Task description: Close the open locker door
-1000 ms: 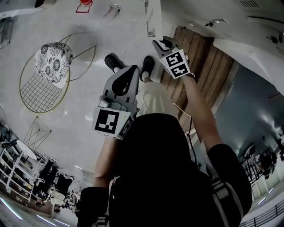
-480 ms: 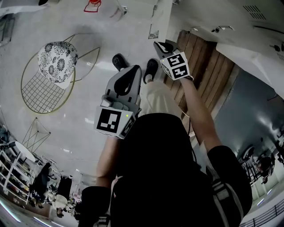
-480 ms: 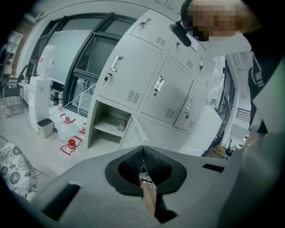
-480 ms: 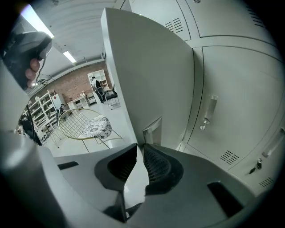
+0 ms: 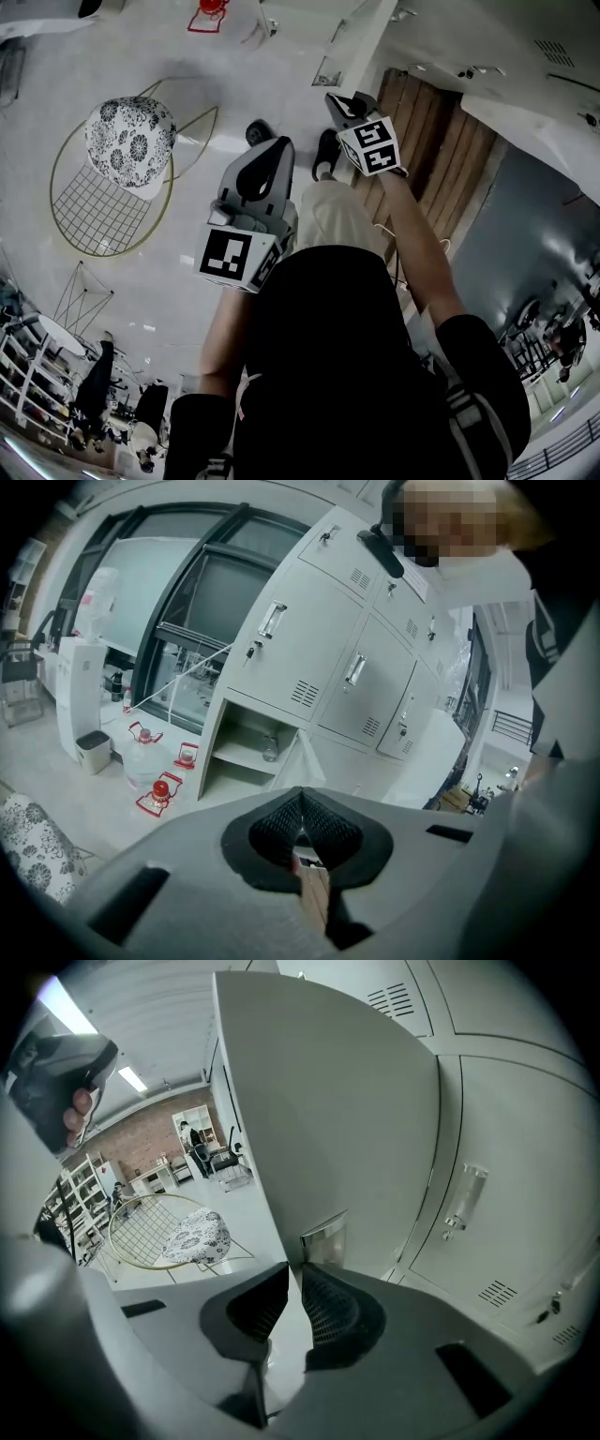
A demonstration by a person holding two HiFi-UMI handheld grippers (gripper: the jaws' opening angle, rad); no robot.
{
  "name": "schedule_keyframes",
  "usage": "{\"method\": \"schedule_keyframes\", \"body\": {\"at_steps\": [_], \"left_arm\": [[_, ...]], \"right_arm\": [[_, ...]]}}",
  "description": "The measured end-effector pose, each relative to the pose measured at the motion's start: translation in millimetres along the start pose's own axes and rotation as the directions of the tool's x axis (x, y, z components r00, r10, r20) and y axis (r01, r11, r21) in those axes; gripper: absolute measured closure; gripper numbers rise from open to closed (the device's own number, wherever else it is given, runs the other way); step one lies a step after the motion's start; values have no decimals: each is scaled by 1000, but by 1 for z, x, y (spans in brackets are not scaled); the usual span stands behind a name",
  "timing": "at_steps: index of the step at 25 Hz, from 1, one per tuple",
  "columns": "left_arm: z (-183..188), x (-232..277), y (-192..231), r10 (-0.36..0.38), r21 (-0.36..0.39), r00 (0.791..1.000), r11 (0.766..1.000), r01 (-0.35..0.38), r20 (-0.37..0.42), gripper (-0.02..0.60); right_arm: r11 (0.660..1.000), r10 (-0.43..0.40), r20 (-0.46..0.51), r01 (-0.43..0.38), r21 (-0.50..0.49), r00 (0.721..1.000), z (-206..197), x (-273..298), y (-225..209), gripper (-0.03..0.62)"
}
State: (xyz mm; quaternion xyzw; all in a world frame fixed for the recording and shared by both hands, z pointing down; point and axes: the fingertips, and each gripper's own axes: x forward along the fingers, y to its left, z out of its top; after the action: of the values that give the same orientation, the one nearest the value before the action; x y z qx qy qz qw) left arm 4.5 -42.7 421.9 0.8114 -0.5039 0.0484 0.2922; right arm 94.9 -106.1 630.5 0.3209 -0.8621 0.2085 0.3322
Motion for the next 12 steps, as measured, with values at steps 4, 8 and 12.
{"method": "schedule_keyframes", "body": {"at_steps": [4,8,12], "left_arm": [[10,-6,28,-15,3,1000,1000,15,10,565],[22,-13,51,-27,3,999,1000,27,20,565],[31,-18,73,-39,4,999,999,39,23,565]], "right_arm": [[999,-38,-7,38,11,999,11,13,9,548],[997,-81,-28,82,6,996,22,25,17,549],[992,-113,-33,115,53,993,33,38,22,549]]}}
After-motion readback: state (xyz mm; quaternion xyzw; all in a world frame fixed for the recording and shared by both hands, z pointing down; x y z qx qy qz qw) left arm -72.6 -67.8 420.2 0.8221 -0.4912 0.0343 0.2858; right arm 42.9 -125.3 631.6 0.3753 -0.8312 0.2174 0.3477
